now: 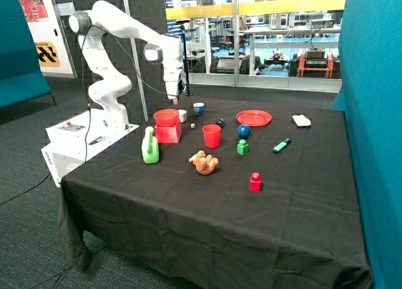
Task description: Put the ball in the red pot
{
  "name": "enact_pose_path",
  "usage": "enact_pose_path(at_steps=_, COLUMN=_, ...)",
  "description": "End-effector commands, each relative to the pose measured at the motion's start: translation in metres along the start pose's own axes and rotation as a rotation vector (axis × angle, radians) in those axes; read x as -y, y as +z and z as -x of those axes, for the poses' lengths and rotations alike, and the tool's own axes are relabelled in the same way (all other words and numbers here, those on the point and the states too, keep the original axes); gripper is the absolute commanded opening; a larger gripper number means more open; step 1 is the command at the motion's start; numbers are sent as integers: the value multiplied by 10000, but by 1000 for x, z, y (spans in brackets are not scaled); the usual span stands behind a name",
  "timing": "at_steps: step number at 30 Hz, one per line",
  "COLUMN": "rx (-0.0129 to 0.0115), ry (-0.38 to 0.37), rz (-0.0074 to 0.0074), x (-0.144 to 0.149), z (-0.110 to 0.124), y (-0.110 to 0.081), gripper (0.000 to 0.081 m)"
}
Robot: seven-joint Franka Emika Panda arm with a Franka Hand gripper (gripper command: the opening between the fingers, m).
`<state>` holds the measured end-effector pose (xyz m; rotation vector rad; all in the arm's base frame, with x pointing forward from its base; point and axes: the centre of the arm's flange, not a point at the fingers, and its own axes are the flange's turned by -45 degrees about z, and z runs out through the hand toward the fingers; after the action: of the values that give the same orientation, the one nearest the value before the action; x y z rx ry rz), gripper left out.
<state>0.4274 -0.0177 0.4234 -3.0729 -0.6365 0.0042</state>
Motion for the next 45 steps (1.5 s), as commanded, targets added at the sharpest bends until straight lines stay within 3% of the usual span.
enact_pose_path(at_steps=1, rx=-19, ry=-40, rz=40, x=-2, z=13, y=2, gripper=328)
enact_pose_path(at_steps=13, rx=-20, ry=429, rz=39, x=-16, z=28, y=12, gripper=320)
enact_pose_path(at_steps=23, rx=-20, ry=405, rz=39, x=-15, z=42, y=24, gripper=318)
enact_pose_path(at_steps=45, rx=-19, ry=102, rz=40, x=-9, z=40, y=35, gripper=315)
